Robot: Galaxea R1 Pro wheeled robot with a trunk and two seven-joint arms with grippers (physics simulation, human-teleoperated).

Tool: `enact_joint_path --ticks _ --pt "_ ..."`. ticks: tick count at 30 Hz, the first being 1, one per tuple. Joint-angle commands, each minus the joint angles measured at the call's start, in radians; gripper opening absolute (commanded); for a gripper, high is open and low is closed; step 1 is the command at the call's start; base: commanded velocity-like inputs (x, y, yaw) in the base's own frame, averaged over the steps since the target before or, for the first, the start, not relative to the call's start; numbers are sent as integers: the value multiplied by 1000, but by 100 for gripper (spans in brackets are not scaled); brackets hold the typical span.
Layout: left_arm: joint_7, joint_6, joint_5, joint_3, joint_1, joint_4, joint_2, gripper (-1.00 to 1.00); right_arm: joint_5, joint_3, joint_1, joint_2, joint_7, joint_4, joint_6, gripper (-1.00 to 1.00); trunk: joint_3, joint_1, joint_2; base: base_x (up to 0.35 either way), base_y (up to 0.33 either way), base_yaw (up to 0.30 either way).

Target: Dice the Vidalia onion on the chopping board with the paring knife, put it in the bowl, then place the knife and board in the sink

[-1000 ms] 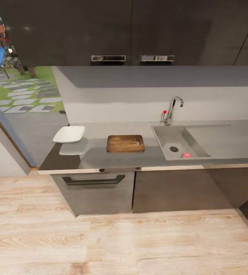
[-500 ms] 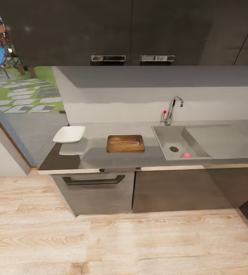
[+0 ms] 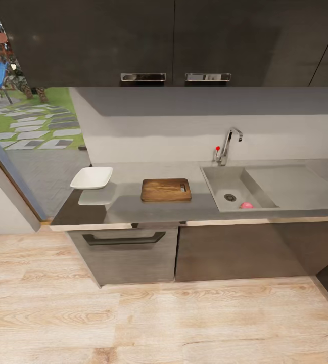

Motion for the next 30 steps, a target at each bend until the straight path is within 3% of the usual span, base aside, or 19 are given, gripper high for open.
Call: enact_joint_path --ticks 1,9,30 --pt "0 -2 0 0 0 -1 0 100 -10 8 -1 -1 -4 0 -3 100 -1 0 -1 0 0 0" --pt "-1 -2 0 0 0 0 0 100 -10 9 -1 -1 -4 0 -3 100 -1 0 -1 0 0 0" --pt "-1 -2 0 2 0 2 0 100 -8 9 -1 1 -4 0 -5 100 65 -80 146 0 0 0"
